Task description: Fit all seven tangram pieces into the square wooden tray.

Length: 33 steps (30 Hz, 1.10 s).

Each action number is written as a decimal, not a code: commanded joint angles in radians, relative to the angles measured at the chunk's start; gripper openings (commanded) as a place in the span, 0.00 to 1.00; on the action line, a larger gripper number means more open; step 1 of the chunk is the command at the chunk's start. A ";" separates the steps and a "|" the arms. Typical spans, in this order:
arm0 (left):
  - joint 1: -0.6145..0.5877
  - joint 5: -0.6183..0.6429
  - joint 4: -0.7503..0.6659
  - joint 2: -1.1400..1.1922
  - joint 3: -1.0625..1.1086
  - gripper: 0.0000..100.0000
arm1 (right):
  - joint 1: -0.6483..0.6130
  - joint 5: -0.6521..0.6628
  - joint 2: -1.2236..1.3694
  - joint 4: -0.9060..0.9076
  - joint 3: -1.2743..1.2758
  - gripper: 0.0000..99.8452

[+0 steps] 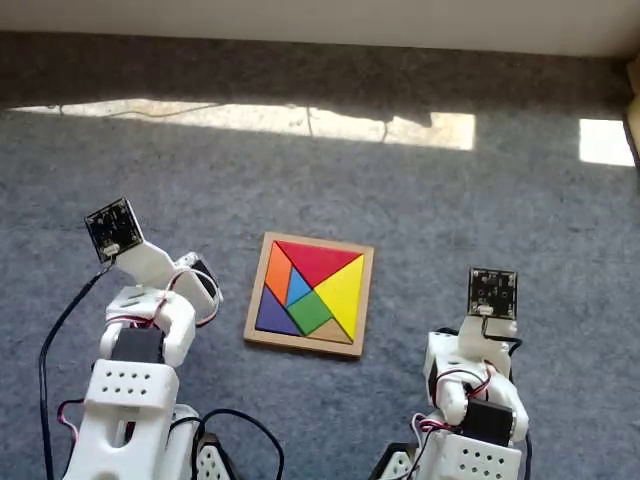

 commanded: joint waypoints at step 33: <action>-0.016 -0.308 0.135 -0.682 0.298 0.01 | -0.045 0.008 -0.015 -0.021 0.094 0.01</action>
